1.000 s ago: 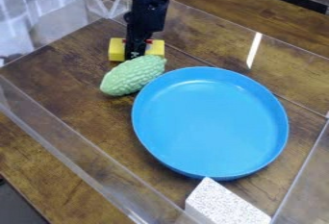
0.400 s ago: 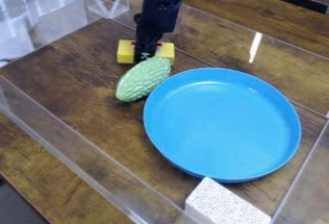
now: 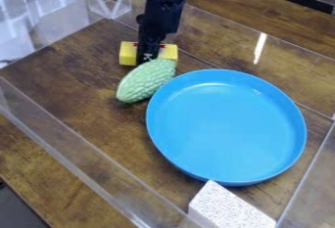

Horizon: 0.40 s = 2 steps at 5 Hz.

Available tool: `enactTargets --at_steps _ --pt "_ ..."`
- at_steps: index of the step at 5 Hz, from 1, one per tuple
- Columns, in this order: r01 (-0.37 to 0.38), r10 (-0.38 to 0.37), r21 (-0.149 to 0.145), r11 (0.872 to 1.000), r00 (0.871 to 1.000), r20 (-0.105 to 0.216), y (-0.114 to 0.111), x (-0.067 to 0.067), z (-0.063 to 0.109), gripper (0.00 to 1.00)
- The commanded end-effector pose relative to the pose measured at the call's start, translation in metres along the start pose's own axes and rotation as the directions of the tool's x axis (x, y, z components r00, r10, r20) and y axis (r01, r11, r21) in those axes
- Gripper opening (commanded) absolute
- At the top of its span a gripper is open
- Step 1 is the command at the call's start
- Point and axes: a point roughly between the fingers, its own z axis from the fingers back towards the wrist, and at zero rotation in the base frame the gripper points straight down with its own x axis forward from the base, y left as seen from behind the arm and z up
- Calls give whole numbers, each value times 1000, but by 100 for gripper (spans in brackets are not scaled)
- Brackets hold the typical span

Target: Put the yellow block in the blue tray

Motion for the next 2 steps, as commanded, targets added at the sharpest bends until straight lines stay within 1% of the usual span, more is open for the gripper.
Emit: enactTargets --at_steps 1,2 --pt "-17 9 116 993 998 70 17 5 50 0" --pt "-17 10 108 994 997 71 16 5 50 0"
